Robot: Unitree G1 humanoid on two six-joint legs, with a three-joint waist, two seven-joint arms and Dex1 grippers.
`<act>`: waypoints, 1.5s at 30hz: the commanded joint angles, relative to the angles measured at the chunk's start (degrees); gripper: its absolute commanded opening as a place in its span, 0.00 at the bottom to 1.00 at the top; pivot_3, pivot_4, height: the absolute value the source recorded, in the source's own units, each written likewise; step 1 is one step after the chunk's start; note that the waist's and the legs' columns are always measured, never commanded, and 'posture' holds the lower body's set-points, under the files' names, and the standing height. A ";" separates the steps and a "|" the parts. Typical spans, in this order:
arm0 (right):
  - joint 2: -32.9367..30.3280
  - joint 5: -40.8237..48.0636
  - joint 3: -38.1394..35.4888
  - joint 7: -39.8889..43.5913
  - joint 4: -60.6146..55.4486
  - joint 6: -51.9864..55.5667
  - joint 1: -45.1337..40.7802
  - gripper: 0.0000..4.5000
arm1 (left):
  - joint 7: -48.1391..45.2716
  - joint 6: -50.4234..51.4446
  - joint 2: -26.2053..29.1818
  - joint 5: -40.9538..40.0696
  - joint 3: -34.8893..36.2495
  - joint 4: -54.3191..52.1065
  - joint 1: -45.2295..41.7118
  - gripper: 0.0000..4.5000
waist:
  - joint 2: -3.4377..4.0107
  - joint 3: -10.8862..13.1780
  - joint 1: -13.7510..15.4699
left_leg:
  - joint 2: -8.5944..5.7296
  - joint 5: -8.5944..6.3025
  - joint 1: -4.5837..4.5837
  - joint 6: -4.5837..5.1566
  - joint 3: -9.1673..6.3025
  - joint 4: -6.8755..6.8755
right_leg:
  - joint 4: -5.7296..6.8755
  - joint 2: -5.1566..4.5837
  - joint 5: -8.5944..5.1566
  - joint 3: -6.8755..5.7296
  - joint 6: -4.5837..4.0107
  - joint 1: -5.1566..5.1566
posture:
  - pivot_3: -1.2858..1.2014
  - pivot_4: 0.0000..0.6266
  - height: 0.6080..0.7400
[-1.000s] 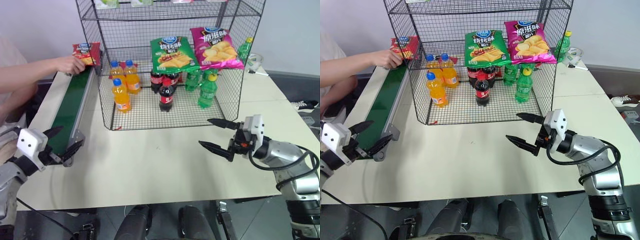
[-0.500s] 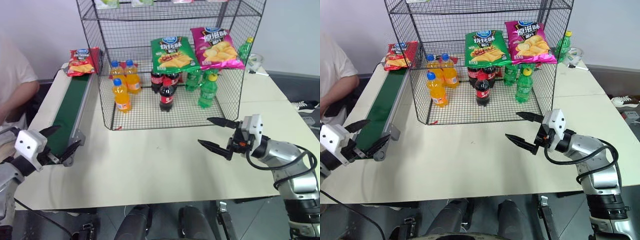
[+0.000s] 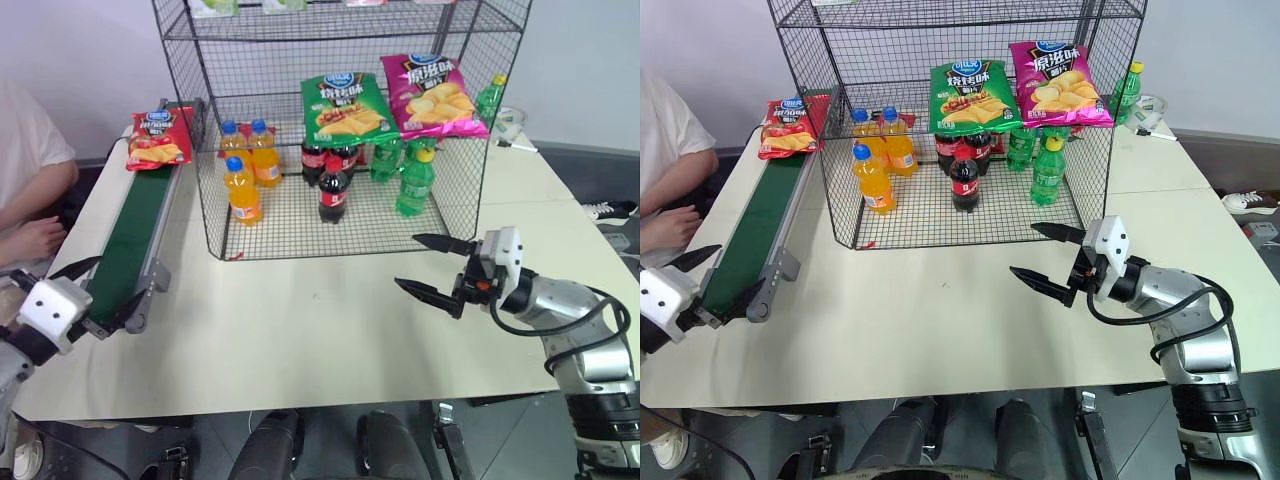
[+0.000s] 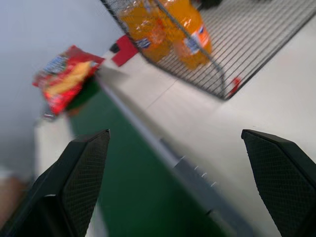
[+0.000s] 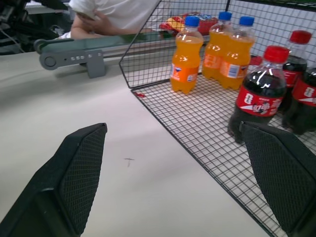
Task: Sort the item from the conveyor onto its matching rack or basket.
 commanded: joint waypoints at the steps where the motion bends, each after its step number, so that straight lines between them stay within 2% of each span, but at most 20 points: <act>1: 0.87 0.45 0.60 0.23 -1.09 -0.47 -1.38 1.00 | 5.84 -9.71 0.79 7.64 3.59 0.73 2.84 0.99 | 0.00 0.00 -0.04 | 0.00 0.00 0.00 0.00 0.00 0.00 | -0.01 0.00 0.00 0.00 0.00 0.00 | 0.52 0.24 1.00; 7: 2.25 0.27 2.04 0.44 -1.03 -0.36 -2.36 1.00 | 12.78 -21.29 1.92 17.94 6.64 2.33 10.38 0.99 | -0.02 -0.01 0.03 | 0.00 0.00 0.00 0.00 0.07 -0.15 | -0.05 -0.02 0.00 0.04 0.00 -0.07 | 0.52 0.24 1.00; 13: 2.95 -0.02 2.84 1.11 -0.05 -0.79 -3.03 1.00 | 25.94 -29.23 3.33 32.10 12.70 6.66 15.32 0.99 | -0.04 -0.01 0.10 | 0.00 0.00 0.02 0.00 0.07 -0.22 | -0.03 -0.03 0.00 0.02 0.00 -0.08 | 0.52 0.24 1.00; 15: 3.18 0.13 3.13 1.26 0.02 -0.75 -3.16 1.00 | 32.86 -29.53 3.69 40.10 13.69 8.34 17.34 0.99 | -0.05 -0.01 0.04 | 0.00 0.00 0.02 0.00 0.08 -0.23 | -0.04 -0.03 0.00 0.03 0.01 -0.08 | 0.52 0.24 1.00; 22: 3.00 2.64 5.25 3.61 -3.94 2.74 -1.80 1.00 | 50.66 -27.62 5.21 52.57 10.24 12.87 19.55 0.99 | -0.06 -0.01 0.01 | 0.00 0.00 0.04 0.00 0.11 -0.37 | -0.02 -0.01 0.04 0.02 0.14 -0.16 | 0.52 0.24 1.00; 31: 1.31 4.78 9.09 8.46 -8.53 7.43 -0.91 1.00 | 57.15 -23.18 7.03 52.89 4.39 12.14 18.58 0.99 | -0.18 -0.09 -0.04 | 0.00 0.00 0.06 0.00 0.09 -0.36 | 0.00 -0.02 0.06 -0.02 0.16 -0.14 | 0.52 0.24 1.00; 45: 2.06 2.51 8.40 7.69 -6.23 6.02 -1.86 1.00 | 59.35 -19.52 7.53 50.95 -0.23 10.39 19.16 0.99 | -0.22 -0.11 0.00 | 0.00 0.00 0.07 0.00 0.10 -0.36 | 0.04 0.00 0.12 -0.03 0.27 -0.15 | 0.52 0.24 1.00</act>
